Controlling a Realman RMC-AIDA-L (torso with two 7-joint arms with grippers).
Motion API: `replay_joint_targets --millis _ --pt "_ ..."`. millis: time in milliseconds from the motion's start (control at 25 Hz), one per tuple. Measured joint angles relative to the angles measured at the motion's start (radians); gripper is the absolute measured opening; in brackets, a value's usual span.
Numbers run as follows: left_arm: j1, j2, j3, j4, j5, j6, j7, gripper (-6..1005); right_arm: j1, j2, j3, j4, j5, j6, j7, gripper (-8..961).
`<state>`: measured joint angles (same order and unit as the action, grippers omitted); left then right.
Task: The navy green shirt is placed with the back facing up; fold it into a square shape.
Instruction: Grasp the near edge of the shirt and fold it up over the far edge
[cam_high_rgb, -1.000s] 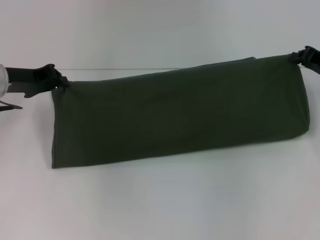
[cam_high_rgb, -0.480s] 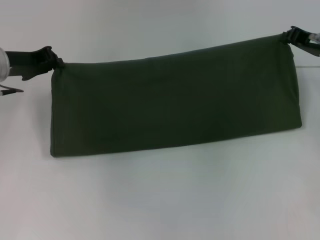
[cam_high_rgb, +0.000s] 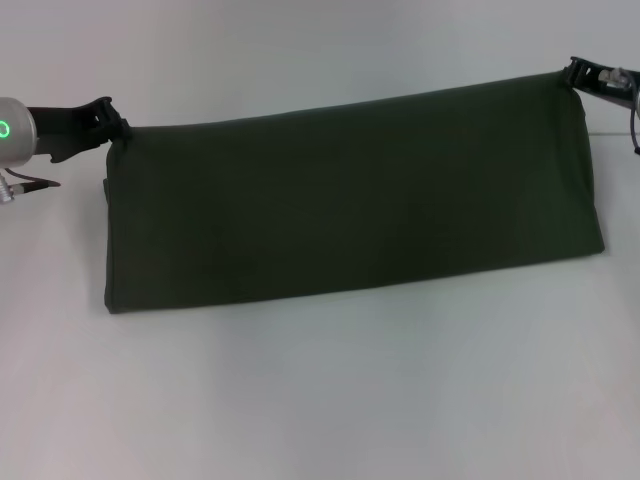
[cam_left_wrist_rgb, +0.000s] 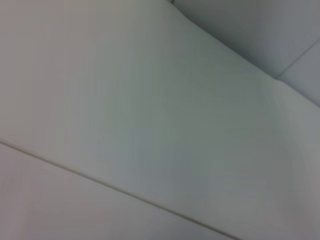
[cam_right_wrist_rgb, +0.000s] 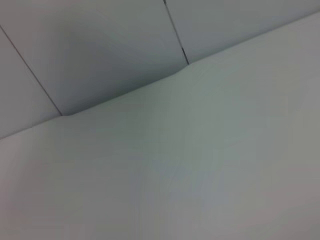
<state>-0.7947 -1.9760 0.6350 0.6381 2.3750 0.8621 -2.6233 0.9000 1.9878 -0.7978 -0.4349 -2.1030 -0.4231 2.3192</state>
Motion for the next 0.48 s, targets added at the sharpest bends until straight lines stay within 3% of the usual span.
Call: replay_joint_targets --millis 160,480 --pt "0.007 -0.003 0.004 0.014 0.0 -0.009 -0.026 15 0.012 -0.01 0.0 0.0 0.0 -0.014 0.0 10" --pt "0.018 -0.013 0.005 0.026 0.007 -0.026 -0.042 15 0.031 -0.007 -0.019 -0.001 0.0 -0.017 -0.009 58"
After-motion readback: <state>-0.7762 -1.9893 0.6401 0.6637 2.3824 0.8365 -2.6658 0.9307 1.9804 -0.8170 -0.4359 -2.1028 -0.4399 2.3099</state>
